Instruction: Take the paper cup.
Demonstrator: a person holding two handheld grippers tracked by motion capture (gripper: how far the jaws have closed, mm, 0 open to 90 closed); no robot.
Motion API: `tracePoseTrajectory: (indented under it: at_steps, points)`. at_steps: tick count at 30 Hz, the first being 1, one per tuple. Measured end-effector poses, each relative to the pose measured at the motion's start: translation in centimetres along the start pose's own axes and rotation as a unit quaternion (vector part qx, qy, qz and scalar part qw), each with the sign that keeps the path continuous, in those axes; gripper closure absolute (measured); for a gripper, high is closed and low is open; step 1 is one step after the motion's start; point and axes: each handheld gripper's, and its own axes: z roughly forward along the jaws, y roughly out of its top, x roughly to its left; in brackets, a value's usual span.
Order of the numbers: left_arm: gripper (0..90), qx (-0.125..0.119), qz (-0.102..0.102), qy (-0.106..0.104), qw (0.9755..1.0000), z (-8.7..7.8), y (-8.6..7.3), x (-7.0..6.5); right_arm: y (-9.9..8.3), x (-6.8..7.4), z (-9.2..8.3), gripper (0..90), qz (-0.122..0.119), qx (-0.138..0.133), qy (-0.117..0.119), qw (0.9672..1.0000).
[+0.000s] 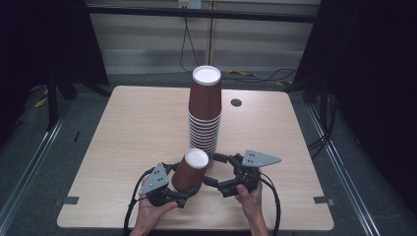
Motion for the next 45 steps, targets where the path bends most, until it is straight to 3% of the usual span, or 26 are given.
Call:
tracePoseTrajectory:
  at_steps: [7, 12, 22, 32, 39, 41, 42, 45]
  points:
    - [12.8, 0.021, 0.005, -0.004, 0.9997, -0.4, 0.3, 0.4, -0.2, -0.1, -0.4, 12.6, -0.01, 0.014, -0.013, 0.9998]
    - [12.8, 0.033, 0.008, -0.006, 0.9994, -0.5, 0.5, 0.5, -0.4, 0.0, -0.4, 12.7, -0.023, 0.04, -0.038, 0.9982]
    - [12.9, 0.058, 0.019, -0.013, 0.9981, -0.3, 0.8, 0.5, -0.6, -0.2, -0.7, 13.9, -0.025, 0.057, -0.049, 0.9969]
    - [13.1, 0.087, 0.032, -0.016, 0.9956, -0.1, 1.4, 0.6, -0.7, -0.3, -1.3, 16.0, -0.044, 0.073, -0.048, 0.9952]
    - [13.1, 0.119, 0.052, -0.022, 0.9913, 0.3, 1.8, 0.5, -0.5, -0.3, -1.5, 16.0, -0.042, 0.091, -0.025, 0.9946]
    - [13.2, 0.124, 0.053, -0.026, 0.9906, 0.3, 1.9, 0.5, -0.5, -0.2, -1.4, 16.0, -0.047, 0.106, -0.029, 0.9928]
    - [13.1, 0.127, 0.056, -0.029, 0.9899, 0.3, 1.9, 0.5, -0.4, -0.2, -1.4, 16.1, -0.056, 0.124, -0.035, 0.9902]
    - [13.1, 0.141, 0.066, -0.034, 0.9872, 0.4, 2.0, 0.5, -0.4, -0.1, -1.3, 15.6, -0.058, 0.136, -0.036, 0.9883]
